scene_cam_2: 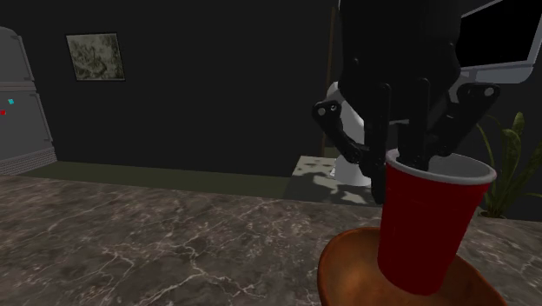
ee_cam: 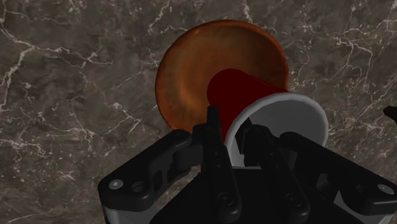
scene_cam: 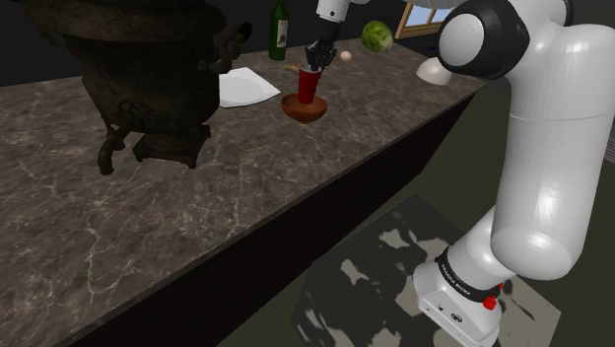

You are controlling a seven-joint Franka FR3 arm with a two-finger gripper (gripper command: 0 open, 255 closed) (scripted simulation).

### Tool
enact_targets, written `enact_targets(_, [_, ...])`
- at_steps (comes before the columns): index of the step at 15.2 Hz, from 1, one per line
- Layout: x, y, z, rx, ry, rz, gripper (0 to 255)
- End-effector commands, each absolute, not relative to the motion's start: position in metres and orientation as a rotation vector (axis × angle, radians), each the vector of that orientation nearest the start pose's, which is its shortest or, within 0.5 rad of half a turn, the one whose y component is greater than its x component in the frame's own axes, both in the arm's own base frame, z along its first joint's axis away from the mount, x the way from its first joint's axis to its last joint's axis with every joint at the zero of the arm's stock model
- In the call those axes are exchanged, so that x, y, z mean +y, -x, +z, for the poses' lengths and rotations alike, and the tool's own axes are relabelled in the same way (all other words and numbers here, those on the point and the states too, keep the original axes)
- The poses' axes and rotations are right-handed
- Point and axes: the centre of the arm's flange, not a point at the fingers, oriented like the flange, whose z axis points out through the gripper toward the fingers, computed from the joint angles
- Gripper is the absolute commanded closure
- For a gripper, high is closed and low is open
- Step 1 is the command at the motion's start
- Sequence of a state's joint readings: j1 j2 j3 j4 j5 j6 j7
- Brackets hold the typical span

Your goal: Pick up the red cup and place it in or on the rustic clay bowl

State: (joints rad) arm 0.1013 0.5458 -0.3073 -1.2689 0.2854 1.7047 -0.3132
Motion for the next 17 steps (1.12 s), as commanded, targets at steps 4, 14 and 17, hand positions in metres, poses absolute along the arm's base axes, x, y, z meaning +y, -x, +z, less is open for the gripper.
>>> enact_targets(4, [-0.070, -0.699, 0.444, -0.138, 2.998, 0.078, 255])
enact_targets(14, [-0.076, -0.702, 0.483, -0.138, 2.998, 0.078, 0])
enact_targets(17, [-0.077, -0.702, 0.493, -0.138, 2.998, 0.078, 0])
